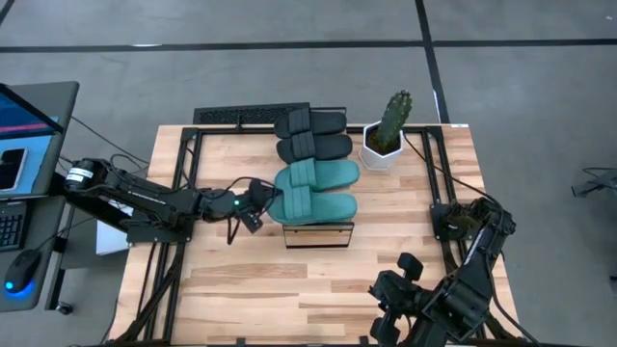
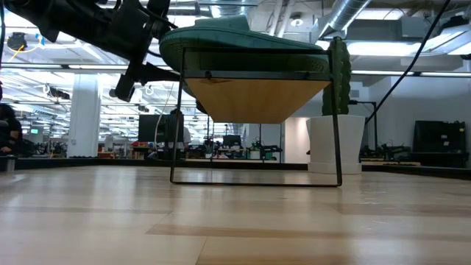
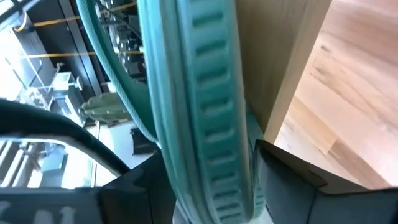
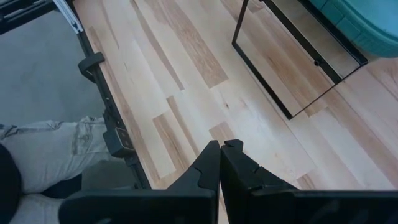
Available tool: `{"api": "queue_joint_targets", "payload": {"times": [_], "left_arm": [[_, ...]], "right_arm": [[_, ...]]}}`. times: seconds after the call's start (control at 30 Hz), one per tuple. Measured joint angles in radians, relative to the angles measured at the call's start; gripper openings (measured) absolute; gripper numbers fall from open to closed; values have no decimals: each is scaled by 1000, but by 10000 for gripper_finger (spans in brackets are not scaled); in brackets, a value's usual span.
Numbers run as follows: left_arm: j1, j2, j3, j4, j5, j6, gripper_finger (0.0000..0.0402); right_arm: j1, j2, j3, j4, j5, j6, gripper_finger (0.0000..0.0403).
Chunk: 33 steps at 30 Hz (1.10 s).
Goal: Pick and place slides into the shelf
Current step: Put the green slipper on the shelf
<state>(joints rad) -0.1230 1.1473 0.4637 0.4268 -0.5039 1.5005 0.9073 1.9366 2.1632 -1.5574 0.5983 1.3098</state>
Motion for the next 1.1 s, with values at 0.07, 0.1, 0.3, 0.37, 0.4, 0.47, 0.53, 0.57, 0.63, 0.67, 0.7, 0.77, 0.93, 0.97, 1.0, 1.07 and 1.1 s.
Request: {"api": "queue_joint_targets", "payload": {"times": [0.07, 0.1, 0.3, 0.37, 0.4, 0.47, 0.53, 0.57, 0.63, 0.67, 0.7, 0.77, 0.93, 0.97, 1.0, 1.07, 1.1], "left_arm": [[0, 0, 0, -2, -19, 0, 191], [0, 0, 0, -2, -29, 0, 191], [0, -1, 0, -3, -48, 2, 191], [-1, -1, 0, -7, -48, 2, 191], [-1, -1, 0, -10, -51, 3, 191], [-3, -1, 0, -11, -55, 1, 191], [-11, -1, 0, -16, -71, -6, 191], [-17, -1, 0, -26, -81, -8, 191], [-31, -1, 0, -49, -90, -21, 191], [-37, -1, 0, -56, -93, -25, 191], [-42, -1, 0, -60, -94, -29, 191], [-53, -1, 0, -60, -103, -31, 191], [-68, -1, 0, -61, -135, -29, 191], [-71, -1, 0, -62, -142, -29, 191], [-75, -1, 0, -62, -149, -29, 191], [-80, -1, 0, -62, -164, -27, 191], [-82, -1, 0, -63, -169, -26, 191]], "right_arm": [[1, 0, 0, 0, -1, 0, 0], [2, 0, 0, 0, -1, 0, 0], [2, 0, 0, 2, -18, 3, 0], [2, 0, 0, 2, -21, 11, 0], [2, 0, 0, 2, -22, 18, 0], [7, 0, 0, 2, -23, 26, 0], [9, 0, 0, 2, -23, 27, 0], [9, 0, 0, 2, -23, 29, 0], [9, 0, -7, 9, -24, 33, 0], [9, 0, -12, 8, -25, 35, 0], [9, 0, -20, 9, -26, 35, 0], [8, 0, -34, 11, -31, 36, 0], [13, 2, -59, 23, -52, 43, 0], [15, 1, -59, 25, -51, 45, 0], [16, 1, -58, 31, -51, 45, 0], [16, 1, -58, 39, -51, 49, 0], [17, 1, -58, 40, -50, 55, 0]]}}
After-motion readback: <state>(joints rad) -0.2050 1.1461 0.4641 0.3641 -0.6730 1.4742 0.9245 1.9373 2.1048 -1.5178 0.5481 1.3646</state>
